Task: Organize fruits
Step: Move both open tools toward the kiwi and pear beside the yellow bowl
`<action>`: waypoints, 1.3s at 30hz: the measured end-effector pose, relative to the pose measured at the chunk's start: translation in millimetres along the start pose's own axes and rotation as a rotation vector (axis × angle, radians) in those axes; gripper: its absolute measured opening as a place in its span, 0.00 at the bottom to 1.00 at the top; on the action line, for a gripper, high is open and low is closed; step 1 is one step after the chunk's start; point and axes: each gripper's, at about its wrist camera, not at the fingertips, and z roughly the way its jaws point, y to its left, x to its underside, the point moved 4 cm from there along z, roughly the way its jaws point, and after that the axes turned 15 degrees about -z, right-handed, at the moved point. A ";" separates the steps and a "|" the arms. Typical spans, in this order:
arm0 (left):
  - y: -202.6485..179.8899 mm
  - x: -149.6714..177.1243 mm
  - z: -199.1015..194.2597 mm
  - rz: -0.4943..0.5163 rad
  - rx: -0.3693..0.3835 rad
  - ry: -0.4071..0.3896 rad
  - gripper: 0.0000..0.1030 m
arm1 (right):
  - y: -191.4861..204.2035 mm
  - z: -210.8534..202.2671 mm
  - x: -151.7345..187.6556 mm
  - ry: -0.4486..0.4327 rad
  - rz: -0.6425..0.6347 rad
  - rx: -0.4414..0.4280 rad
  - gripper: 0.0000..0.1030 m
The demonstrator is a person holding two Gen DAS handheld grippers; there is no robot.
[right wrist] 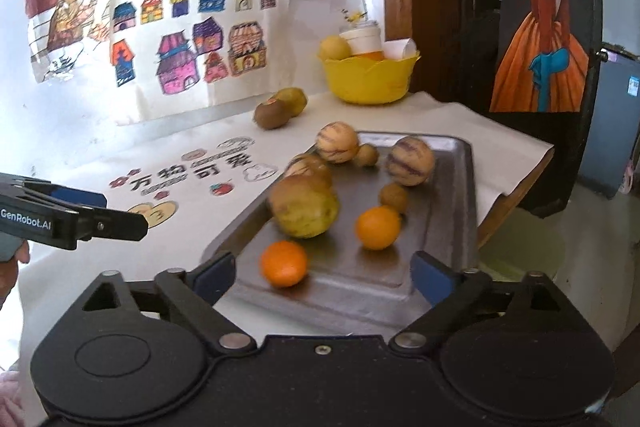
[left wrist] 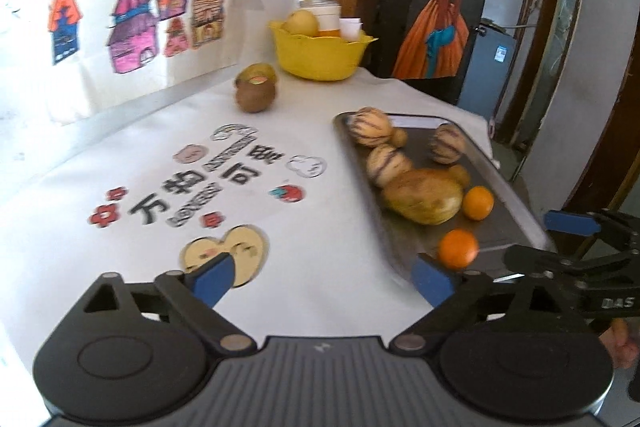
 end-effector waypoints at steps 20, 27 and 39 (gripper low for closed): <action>52.8 -67.2 0.6 0.283 -0.091 0.017 0.99 | 26.7 -0.8 -148.7 0.218 -0.023 -0.138 0.99; 41.4 -117.2 31.0 0.233 -0.037 -0.101 1.00 | -16.0 72.2 -243.7 0.259 0.108 -0.145 0.99; 32.6 -171.7 149.8 0.149 -0.029 -0.132 0.99 | -53.3 260.4 -282.5 0.352 0.154 -0.177 0.99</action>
